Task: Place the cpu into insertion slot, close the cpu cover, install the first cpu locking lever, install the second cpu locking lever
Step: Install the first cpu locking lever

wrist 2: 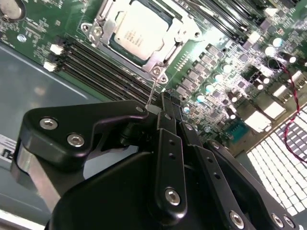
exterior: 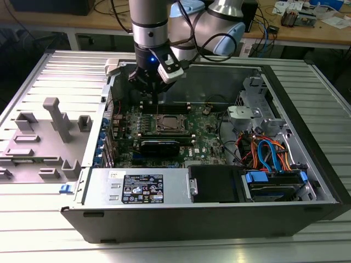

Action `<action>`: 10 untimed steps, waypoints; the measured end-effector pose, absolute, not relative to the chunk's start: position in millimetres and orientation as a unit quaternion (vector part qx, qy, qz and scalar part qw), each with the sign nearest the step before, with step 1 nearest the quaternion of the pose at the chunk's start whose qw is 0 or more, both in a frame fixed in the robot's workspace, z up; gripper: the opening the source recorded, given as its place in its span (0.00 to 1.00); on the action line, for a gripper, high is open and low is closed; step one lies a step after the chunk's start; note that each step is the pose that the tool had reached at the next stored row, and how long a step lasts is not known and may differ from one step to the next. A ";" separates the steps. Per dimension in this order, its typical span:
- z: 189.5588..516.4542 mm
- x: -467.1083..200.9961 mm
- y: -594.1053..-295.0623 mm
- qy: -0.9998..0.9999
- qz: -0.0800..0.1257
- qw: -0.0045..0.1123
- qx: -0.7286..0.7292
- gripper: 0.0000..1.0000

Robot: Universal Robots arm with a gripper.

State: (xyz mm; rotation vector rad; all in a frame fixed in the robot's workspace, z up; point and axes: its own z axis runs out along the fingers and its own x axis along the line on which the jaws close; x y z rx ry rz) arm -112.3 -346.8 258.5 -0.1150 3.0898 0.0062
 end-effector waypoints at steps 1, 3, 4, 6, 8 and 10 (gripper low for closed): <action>258.4 -109.5 -346.8 0.999 0.002 0.025 -0.037 0.11; 258.1 -101.5 -346.8 0.999 0.002 0.025 -0.037 0.11; 257.9 -98.2 -346.8 0.999 0.002 0.025 -0.037 0.11; 257.4 -96.1 -346.8 0.999 0.002 0.025 -0.037 0.11; 256.0 -96.0 -346.8 0.999 0.002 0.027 -0.037 0.11; 254.7 -95.6 -346.7 0.999 0.002 0.027 -0.036 0.11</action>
